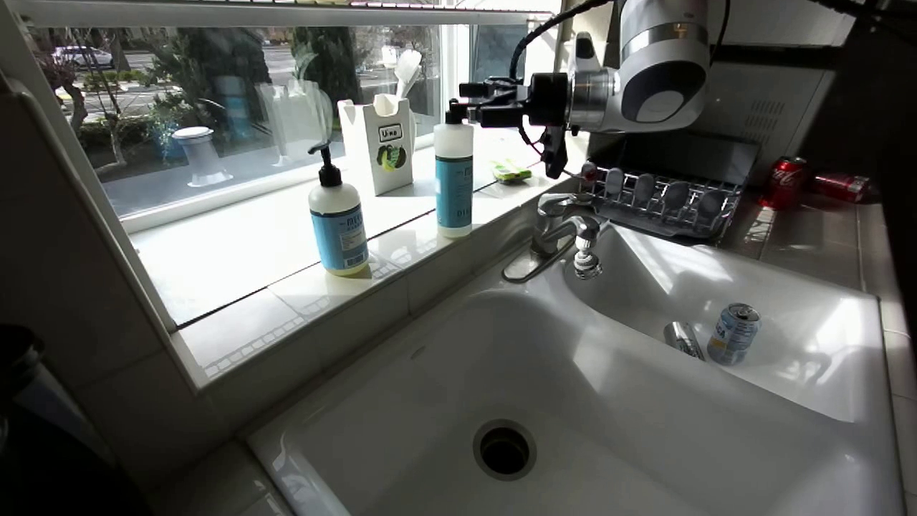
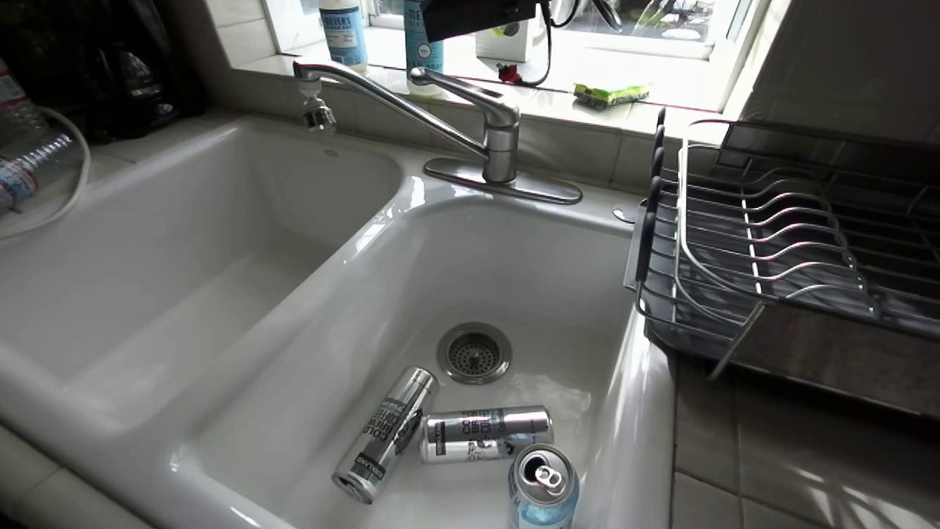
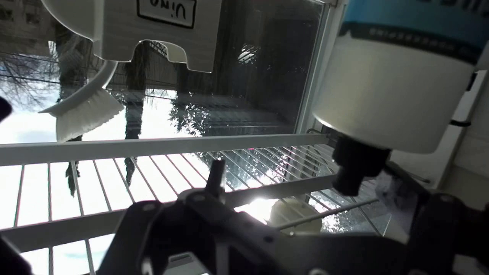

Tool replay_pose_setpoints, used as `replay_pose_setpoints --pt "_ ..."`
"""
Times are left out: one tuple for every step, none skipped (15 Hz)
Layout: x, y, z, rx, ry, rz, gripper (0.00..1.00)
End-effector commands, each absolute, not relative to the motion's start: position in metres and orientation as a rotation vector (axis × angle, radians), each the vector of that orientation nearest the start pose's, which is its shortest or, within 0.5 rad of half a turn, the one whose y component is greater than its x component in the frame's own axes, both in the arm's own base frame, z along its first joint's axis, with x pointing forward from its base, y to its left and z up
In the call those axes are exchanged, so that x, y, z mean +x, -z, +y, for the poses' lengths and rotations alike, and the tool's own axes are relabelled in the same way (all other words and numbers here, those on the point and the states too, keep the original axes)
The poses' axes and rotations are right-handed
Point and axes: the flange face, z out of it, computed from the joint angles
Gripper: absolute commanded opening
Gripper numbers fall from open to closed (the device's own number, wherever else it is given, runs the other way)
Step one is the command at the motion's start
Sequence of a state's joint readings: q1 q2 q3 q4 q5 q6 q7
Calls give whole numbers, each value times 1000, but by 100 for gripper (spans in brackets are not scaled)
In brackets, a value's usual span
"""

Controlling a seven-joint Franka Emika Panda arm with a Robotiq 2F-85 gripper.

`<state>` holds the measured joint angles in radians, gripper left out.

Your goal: Put the bottles bottom first on the windowsill

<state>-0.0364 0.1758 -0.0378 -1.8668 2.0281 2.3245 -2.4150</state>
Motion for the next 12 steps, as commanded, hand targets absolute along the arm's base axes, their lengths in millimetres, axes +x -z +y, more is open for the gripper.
replay_pose_setpoints --pt "615 -503 -27 -2023 1923 -926 100" --pt "610 -510 -27 -2074 1906 -953 100" --pt "604 -517 -26 -2113 1891 -974 100" --pt "599 -524 -25 -2154 1878 -990 100" --pt "592 -530 -23 -2197 1846 -1011 100" --pt "585 -535 -21 -2235 1824 -1027 100" --pt "578 -538 -18 -2275 1779 -1048 100" --pt "570 -542 -15 -2308 1747 -1060 100" --pt "561 -536 -10 -2345 1676 -1101 100" --pt "556 -540 -7 -2365 1638 -1121 100" --pt "549 -538 -4 -2390 1580 -1139 100" --pt "543 -538 -1 -2406 1522 -1163 100"
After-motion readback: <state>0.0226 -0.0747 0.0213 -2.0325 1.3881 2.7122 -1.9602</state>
